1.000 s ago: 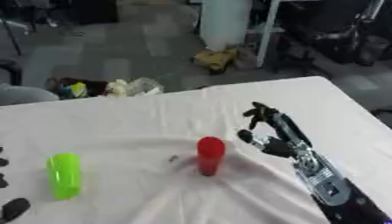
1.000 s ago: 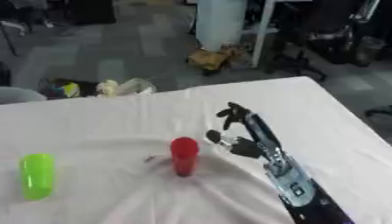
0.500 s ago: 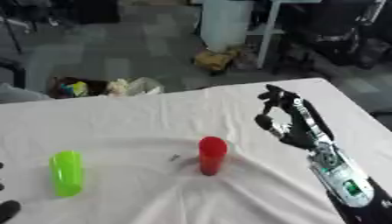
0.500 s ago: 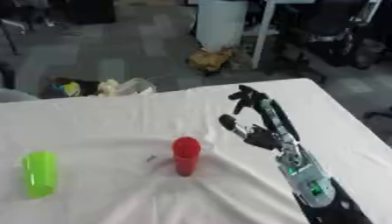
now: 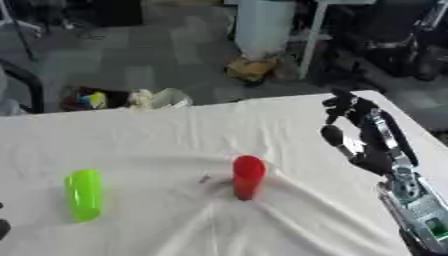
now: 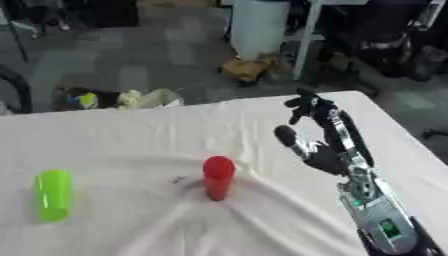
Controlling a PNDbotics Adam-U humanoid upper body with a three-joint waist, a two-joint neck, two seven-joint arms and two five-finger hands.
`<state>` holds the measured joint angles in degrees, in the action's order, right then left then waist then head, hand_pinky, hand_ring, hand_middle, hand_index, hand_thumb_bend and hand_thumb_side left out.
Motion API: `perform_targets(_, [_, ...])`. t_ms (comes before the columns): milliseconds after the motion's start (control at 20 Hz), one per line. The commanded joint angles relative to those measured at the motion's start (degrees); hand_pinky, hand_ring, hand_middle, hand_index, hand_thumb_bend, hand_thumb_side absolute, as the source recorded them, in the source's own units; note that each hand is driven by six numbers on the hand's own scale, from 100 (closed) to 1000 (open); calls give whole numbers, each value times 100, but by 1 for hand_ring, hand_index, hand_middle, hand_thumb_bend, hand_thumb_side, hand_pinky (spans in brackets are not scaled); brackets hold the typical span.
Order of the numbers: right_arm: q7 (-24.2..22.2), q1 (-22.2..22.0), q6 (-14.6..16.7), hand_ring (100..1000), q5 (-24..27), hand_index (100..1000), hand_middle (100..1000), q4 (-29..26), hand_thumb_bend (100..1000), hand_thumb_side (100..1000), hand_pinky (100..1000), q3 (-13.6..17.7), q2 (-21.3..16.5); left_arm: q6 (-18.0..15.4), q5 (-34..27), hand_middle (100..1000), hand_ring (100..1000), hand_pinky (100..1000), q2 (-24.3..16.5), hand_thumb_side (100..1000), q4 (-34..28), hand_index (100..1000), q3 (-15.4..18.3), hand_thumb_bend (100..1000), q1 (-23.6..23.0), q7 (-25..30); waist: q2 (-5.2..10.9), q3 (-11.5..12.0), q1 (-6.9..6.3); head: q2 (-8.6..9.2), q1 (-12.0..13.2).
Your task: Pour the contents of one cup into another cup.
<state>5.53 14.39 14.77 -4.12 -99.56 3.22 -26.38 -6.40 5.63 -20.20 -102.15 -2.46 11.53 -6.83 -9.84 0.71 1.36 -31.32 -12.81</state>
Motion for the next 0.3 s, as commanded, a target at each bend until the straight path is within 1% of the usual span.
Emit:
perform_targets(50, [61, -10, -10, 947, 13, 691, 425, -174, 654, 656, 751, 112, -54, 5, -29, 583, 453, 626, -5, 662, -121, 770, 100, 973, 11, -54, 96, -4, -20, -69, 71])
perform_targets(150, [86, -43, -12, 945, 8, 689, 422, -190, 651, 655, 747, 135, -25, 18, -15, 582, 453, 625, 24, 673, -119, 768, 114, 961, -13, -84, 102, 1, -30, -81, 107])
perform_targets(300, [121, -93, -17, 937, 0, 683, 411, -192, 642, 651, 737, 164, 18, 27, -6, 584, 454, 625, 44, 680, -122, 769, 112, 953, -24, -118, 114, -7, -39, -176, 202])
